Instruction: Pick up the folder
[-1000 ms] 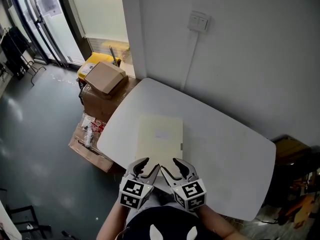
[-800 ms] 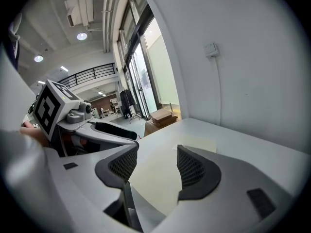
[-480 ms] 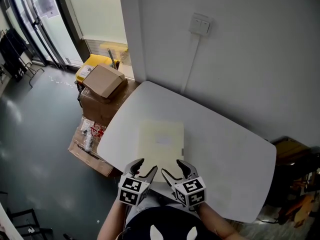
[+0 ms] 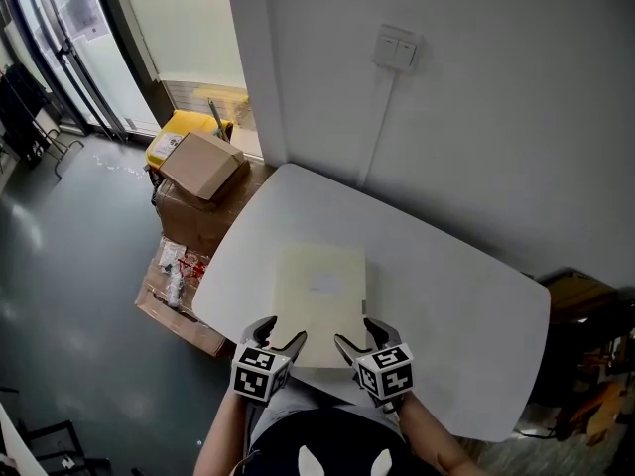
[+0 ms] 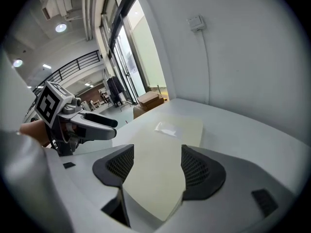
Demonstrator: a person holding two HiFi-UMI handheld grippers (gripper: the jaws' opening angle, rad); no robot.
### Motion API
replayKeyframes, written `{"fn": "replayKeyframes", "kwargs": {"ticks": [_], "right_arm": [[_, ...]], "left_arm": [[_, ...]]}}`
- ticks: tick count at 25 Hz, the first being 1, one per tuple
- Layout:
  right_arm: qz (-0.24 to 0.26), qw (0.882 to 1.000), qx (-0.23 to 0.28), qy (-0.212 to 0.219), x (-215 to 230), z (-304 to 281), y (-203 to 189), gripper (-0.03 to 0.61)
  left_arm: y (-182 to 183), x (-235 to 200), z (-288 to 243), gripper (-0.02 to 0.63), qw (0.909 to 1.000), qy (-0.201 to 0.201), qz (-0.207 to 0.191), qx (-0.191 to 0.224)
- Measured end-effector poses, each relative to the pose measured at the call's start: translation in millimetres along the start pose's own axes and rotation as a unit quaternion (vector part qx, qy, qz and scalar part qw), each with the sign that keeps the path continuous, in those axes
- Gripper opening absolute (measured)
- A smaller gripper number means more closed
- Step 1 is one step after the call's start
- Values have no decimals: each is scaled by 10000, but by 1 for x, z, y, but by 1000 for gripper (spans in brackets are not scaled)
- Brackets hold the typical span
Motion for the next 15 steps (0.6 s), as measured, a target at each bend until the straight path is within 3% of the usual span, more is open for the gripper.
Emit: {"fn": "replayKeyframes", "kwargs": {"ticks": [15], "right_arm": [[-697,9962,-414,-304,37,-19,-20,279]], "left_arm": [[-12,-40,-21,296,9986,64,437,-299]]}}
Point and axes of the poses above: the fingertips, and each gripper's own axes: z backward along the fingers, x to its right, y out of its top, the point moved 2 cm from there along z, backward along the fingers, and after that the axes turned 13 degrees about x, right-handed, at the moved point
